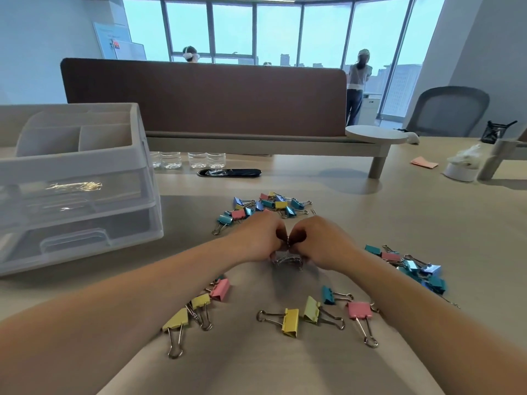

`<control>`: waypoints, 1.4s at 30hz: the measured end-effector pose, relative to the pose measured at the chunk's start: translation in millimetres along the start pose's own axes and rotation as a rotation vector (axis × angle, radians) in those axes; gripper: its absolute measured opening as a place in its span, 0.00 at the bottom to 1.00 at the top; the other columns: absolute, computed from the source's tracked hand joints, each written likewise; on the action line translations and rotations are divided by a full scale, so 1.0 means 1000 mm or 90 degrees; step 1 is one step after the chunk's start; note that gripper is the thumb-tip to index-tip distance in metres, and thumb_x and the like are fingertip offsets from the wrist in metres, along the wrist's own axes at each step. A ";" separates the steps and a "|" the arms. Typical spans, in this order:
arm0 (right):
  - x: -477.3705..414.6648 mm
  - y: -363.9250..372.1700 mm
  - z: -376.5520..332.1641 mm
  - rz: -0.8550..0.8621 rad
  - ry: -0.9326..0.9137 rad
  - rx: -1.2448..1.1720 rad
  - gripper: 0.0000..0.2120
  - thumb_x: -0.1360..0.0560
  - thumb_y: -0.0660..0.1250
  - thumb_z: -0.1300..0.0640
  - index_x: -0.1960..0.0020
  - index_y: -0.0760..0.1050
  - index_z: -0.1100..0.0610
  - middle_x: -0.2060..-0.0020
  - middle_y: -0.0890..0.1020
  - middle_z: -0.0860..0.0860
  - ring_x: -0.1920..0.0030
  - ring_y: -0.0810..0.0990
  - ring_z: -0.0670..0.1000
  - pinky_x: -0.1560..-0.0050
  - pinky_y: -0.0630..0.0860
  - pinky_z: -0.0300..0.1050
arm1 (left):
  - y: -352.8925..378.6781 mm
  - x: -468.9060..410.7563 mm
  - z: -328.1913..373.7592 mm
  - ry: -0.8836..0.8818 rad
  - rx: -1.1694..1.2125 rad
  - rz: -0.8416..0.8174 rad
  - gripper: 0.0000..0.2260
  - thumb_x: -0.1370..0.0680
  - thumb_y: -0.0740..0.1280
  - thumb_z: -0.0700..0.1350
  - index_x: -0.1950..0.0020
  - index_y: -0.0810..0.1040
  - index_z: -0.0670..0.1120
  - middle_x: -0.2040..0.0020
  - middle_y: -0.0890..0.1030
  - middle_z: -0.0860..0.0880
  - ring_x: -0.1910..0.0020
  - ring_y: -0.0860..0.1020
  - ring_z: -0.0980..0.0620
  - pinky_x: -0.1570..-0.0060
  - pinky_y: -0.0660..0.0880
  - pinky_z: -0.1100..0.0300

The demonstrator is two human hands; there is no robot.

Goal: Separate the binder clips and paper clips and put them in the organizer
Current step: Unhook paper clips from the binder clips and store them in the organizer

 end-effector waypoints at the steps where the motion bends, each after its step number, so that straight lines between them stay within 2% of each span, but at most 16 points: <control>1: 0.000 -0.002 -0.001 0.002 -0.005 -0.010 0.01 0.25 0.71 0.56 0.54 0.81 0.52 0.62 0.81 0.48 0.61 0.78 0.48 0.66 0.69 0.38 | -0.002 0.000 -0.001 0.000 0.010 -0.001 0.03 0.23 0.70 0.42 0.53 0.83 0.46 0.63 0.84 0.47 0.66 0.82 0.55 0.61 0.78 0.60; 4: -0.001 -0.006 -0.005 0.003 -0.014 -0.039 0.02 0.24 0.71 0.56 0.55 0.81 0.52 0.67 0.81 0.47 0.65 0.78 0.46 0.65 0.71 0.38 | -0.008 0.001 -0.004 -0.001 0.024 0.007 0.04 0.23 0.69 0.43 0.56 0.81 0.48 0.69 0.83 0.49 0.72 0.80 0.59 0.63 0.79 0.61; 7: -0.001 -0.006 -0.007 0.003 -0.014 -0.046 0.03 0.24 0.71 0.56 0.57 0.80 0.50 0.68 0.82 0.47 0.68 0.78 0.44 0.66 0.71 0.37 | -0.010 0.002 -0.004 -0.005 0.034 0.005 0.03 0.23 0.69 0.43 0.56 0.81 0.49 0.70 0.81 0.52 0.73 0.79 0.60 0.65 0.76 0.64; 10: -0.001 -0.004 -0.008 -0.001 -0.012 -0.056 0.05 0.24 0.71 0.56 0.58 0.79 0.51 0.68 0.83 0.48 0.68 0.79 0.45 0.65 0.73 0.37 | -0.010 0.004 -0.006 -0.007 0.040 0.005 0.04 0.23 0.69 0.42 0.56 0.81 0.50 0.70 0.81 0.53 0.71 0.80 0.59 0.63 0.78 0.63; 15: -0.001 -0.005 -0.011 0.006 -0.011 -0.063 0.04 0.24 0.70 0.56 0.57 0.80 0.50 0.66 0.85 0.49 0.64 0.83 0.48 0.56 0.79 0.43 | -0.014 0.009 -0.008 -0.002 0.079 0.011 0.06 0.23 0.68 0.40 0.59 0.79 0.49 0.72 0.79 0.54 0.72 0.80 0.59 0.65 0.78 0.64; 18: -0.002 -0.010 -0.015 0.008 -0.012 -0.067 0.07 0.24 0.71 0.56 0.60 0.79 0.48 0.68 0.84 0.49 0.65 0.84 0.47 0.54 0.82 0.47 | -0.021 0.014 -0.008 0.003 0.102 0.013 0.08 0.23 0.68 0.40 0.62 0.79 0.49 0.72 0.80 0.53 0.72 0.80 0.58 0.68 0.75 0.67; 21: -0.002 -0.019 -0.029 0.010 -0.030 -0.071 0.10 0.25 0.71 0.57 0.63 0.79 0.48 0.70 0.84 0.48 0.69 0.82 0.43 0.58 0.78 0.42 | -0.034 0.020 -0.011 0.000 0.117 0.021 0.06 0.24 0.68 0.40 0.60 0.80 0.45 0.70 0.82 0.48 0.72 0.80 0.53 0.66 0.78 0.64; 24: -0.003 -0.030 -0.055 0.010 -0.063 -0.077 0.10 0.25 0.71 0.60 0.64 0.79 0.51 0.69 0.84 0.51 0.72 0.81 0.42 0.69 0.73 0.33 | -0.058 0.030 -0.017 0.002 0.112 0.051 0.06 0.25 0.68 0.40 0.62 0.80 0.46 0.70 0.81 0.48 0.73 0.79 0.55 0.68 0.77 0.65; 27: -0.010 -0.043 -0.083 0.028 -0.102 -0.085 0.06 0.26 0.71 0.61 0.60 0.81 0.54 0.69 0.84 0.52 0.70 0.82 0.45 0.72 0.69 0.28 | -0.090 0.042 -0.024 0.008 0.089 0.085 0.05 0.24 0.68 0.41 0.60 0.82 0.44 0.70 0.82 0.47 0.73 0.80 0.56 0.66 0.79 0.59; 29: -0.019 -0.052 -0.108 0.045 -0.132 -0.071 0.03 0.26 0.72 0.59 0.58 0.82 0.53 0.67 0.85 0.50 0.69 0.83 0.45 0.69 0.74 0.30 | -0.117 0.051 -0.030 0.009 0.069 0.109 0.05 0.24 0.68 0.41 0.58 0.83 0.43 0.72 0.82 0.48 0.74 0.80 0.56 0.66 0.79 0.60; 31: -0.028 -0.063 -0.137 0.059 -0.167 -0.068 0.03 0.26 0.72 0.57 0.58 0.82 0.51 0.67 0.85 0.48 0.68 0.83 0.44 0.61 0.80 0.37 | -0.149 0.061 -0.037 0.002 0.051 0.137 0.05 0.25 0.68 0.41 0.60 0.83 0.44 0.71 0.82 0.48 0.74 0.80 0.55 0.67 0.78 0.62; 33: -0.036 -0.073 -0.169 0.056 -0.200 -0.070 0.02 0.25 0.71 0.56 0.57 0.82 0.51 0.68 0.85 0.48 0.68 0.83 0.43 0.56 0.82 0.42 | -0.181 0.072 -0.046 -0.010 0.031 0.164 0.06 0.24 0.69 0.42 0.60 0.82 0.45 0.71 0.82 0.48 0.74 0.80 0.56 0.69 0.76 0.65; 35: -0.043 -0.083 -0.201 0.052 -0.231 -0.083 0.02 0.25 0.72 0.56 0.56 0.82 0.53 0.67 0.85 0.49 0.68 0.83 0.42 0.56 0.83 0.43 | -0.210 0.082 -0.057 -0.023 0.031 0.190 0.05 0.24 0.70 0.42 0.59 0.83 0.43 0.69 0.83 0.46 0.74 0.80 0.55 0.69 0.75 0.65; 38: -0.055 -0.094 -0.244 0.057 -0.273 -0.095 0.03 0.26 0.72 0.58 0.55 0.83 0.56 0.65 0.86 0.51 0.67 0.85 0.45 0.57 0.82 0.40 | -0.247 0.096 -0.077 -0.039 0.055 0.230 0.04 0.25 0.70 0.39 0.57 0.82 0.40 0.68 0.83 0.42 0.74 0.79 0.55 0.72 0.73 0.68; 42: -0.079 -0.090 -0.281 0.040 -0.279 -0.136 0.02 0.27 0.72 0.61 0.55 0.83 0.59 0.65 0.86 0.55 0.65 0.85 0.49 0.55 0.81 0.41 | -0.274 0.107 -0.104 -0.081 0.050 0.250 0.04 0.26 0.69 0.37 0.59 0.82 0.39 0.69 0.82 0.45 0.75 0.78 0.57 0.73 0.73 0.69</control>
Point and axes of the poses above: each hand's wrist, its own x-axis away from the middle knuckle, its own y-axis out of the palm, z = x × y, the point moved 9 cm from there along -x, towards the middle knuckle
